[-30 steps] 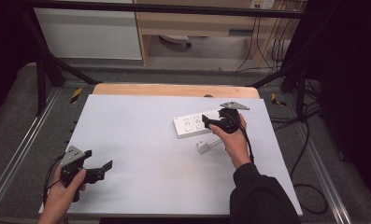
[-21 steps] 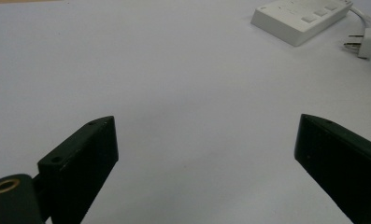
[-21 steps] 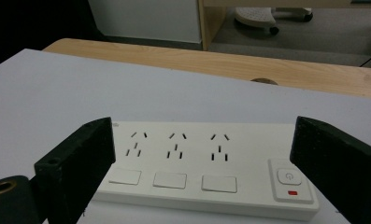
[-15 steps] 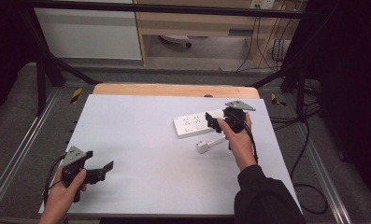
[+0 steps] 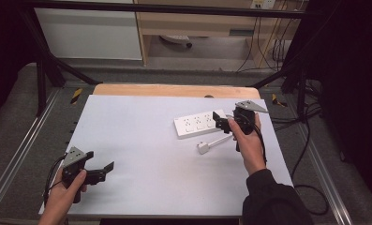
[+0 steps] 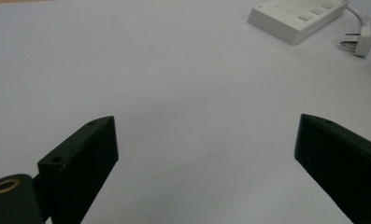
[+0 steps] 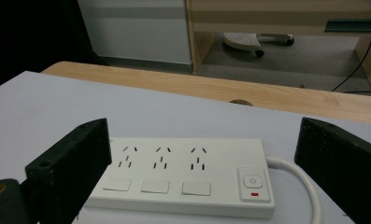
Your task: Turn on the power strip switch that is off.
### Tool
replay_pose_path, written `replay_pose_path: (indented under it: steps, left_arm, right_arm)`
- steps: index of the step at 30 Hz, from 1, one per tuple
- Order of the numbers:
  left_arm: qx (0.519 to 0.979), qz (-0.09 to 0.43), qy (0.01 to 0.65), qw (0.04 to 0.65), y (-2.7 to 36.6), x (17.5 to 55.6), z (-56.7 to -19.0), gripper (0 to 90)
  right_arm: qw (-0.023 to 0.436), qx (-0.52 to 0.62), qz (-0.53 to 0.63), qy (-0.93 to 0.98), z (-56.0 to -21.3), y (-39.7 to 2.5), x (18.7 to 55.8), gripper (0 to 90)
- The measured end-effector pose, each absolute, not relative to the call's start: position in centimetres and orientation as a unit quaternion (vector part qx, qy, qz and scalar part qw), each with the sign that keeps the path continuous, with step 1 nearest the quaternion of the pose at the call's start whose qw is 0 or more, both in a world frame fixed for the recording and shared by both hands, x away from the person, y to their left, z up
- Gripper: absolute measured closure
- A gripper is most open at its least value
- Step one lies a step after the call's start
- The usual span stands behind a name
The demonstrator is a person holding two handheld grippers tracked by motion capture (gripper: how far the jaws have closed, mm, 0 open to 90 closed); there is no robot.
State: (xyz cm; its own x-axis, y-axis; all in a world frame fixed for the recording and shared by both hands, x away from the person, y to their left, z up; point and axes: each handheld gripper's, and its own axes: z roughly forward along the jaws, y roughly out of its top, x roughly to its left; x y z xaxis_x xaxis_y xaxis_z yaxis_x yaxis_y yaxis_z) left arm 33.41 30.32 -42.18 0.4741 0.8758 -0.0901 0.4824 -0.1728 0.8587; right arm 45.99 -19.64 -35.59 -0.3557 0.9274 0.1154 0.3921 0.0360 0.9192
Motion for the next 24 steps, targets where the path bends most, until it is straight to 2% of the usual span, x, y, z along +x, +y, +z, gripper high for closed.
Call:
replay_pose_path:
  steps: [10,24]
  left_arm:
    - [0.734,0.221,0.462,0.446,30.3,33.4,-42.2,6.4]
    - [0.735,0.221,0.463,0.444,30.2,33.3,-42.1,6.4]
  right_arm:
    - [0.286,0.483,0.491,0.666,-35.4,-21.5,44.0,4.8]
    - [0.295,0.503,0.510,0.633,-36.7,-26.3,40.1,6.6]
